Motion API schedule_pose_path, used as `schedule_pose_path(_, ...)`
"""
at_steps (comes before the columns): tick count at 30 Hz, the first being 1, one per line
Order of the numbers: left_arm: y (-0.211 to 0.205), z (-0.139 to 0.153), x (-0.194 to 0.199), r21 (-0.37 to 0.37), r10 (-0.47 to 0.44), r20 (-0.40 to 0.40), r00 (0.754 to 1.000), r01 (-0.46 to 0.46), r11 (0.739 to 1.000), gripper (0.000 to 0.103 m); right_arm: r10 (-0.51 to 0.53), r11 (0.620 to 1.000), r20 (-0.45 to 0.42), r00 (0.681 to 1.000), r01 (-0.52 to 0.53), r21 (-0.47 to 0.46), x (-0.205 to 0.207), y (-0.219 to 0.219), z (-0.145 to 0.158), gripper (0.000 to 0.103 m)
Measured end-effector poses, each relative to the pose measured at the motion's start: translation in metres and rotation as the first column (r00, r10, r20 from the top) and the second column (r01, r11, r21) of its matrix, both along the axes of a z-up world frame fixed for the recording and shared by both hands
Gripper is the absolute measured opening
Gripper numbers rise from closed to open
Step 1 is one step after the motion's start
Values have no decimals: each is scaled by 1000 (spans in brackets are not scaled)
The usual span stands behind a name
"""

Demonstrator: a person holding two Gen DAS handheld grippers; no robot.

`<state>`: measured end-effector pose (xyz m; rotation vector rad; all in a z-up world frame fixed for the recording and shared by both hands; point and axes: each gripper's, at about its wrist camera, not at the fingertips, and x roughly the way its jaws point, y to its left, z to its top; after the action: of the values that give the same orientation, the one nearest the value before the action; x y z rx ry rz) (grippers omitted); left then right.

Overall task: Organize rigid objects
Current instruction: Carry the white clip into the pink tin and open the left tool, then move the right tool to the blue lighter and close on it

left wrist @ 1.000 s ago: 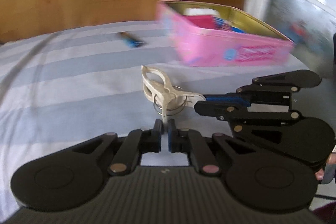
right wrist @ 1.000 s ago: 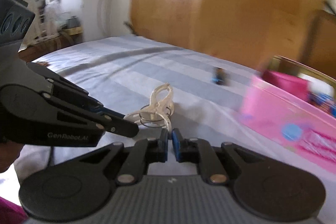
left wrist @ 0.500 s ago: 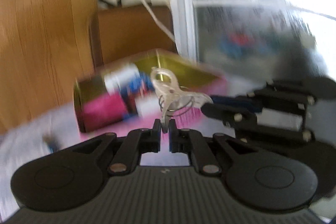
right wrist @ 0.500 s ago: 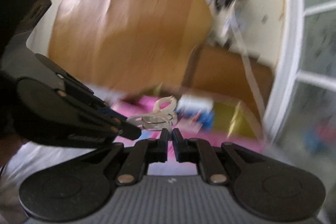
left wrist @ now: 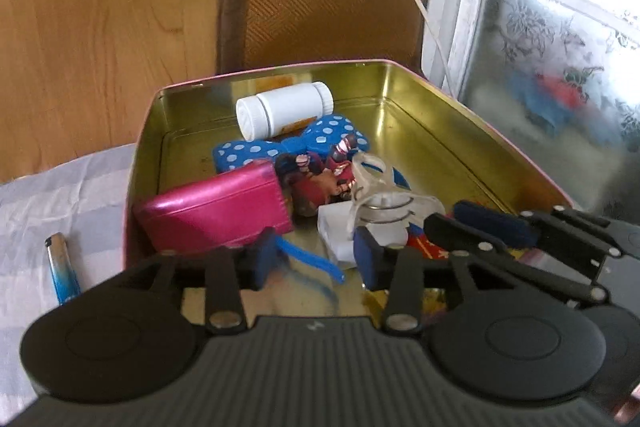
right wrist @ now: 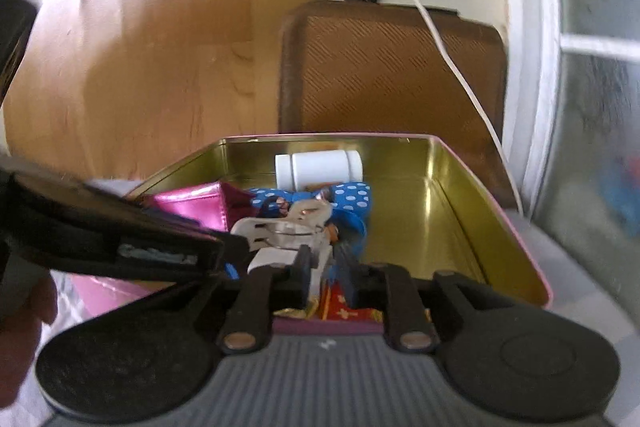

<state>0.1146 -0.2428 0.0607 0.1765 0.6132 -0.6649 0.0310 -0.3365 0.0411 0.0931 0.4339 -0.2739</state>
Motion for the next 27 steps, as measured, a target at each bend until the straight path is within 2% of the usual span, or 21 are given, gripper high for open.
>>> schedule_pose_path(2,3,2,-13,36,5,58,998,-7,999,56,-11,1000,36,999,10,22,-10,0,-2,34)
schedule_pose_path(3,7,4,-20,47,9,89,996,-13,999,61,-14,1000,63,998,12,29,-16,1,-1,45)
schedule_pose_path(4,13,5,-24,38,0,98,995,-4,999,63,-19,999,78,997,16,39,-21,1,0,52)
schedule_pose_path(6,25,9,-26,12,-14,94,996,13,1000,64,-21,998,107,994,16,54,-31,0,2,53)
schedule_pose_path(11,71,11,-45,-27,28,102,994,-26,999,64,-37,999,193,980,29,46,-65,17,13,53)
schedule_pose_path(14,114,4,-47,-84,86,72,994,-80,993,65,20,998,225,974,-34,60,-77,36,18,55)
schedule_pose_path(16,140,-4,-41,-89,152,59,987,-147,985,65,96,993,215,972,-107,43,-75,56,20,55)
schedule_pose_path(18,168,-15,-28,-65,255,45,966,-251,966,65,187,981,180,966,-192,8,-67,83,21,54)
schedule_pose_path(19,183,-20,-22,-41,319,45,947,-318,947,65,221,975,168,961,-223,-2,-63,94,20,53)
schedule_pose_path(22,228,-38,-5,39,499,86,862,-503,863,65,321,947,123,939,-321,-17,-44,128,16,52)
schedule_pose_path(24,253,-51,3,99,568,105,816,-577,811,66,378,926,89,922,-378,-17,-30,149,13,52)
schedule_pose_path(25,265,-55,5,99,588,81,805,-594,798,65,400,917,74,914,-399,-19,-23,157,11,51)
schedule_pose_path(26,283,-52,4,6,588,15,808,-589,808,67,423,906,54,905,-422,-29,-11,169,11,51)
schedule_pose_path(27,291,-52,4,-20,601,-4,799,-601,799,67,434,901,38,900,-432,-40,-1,178,11,51)
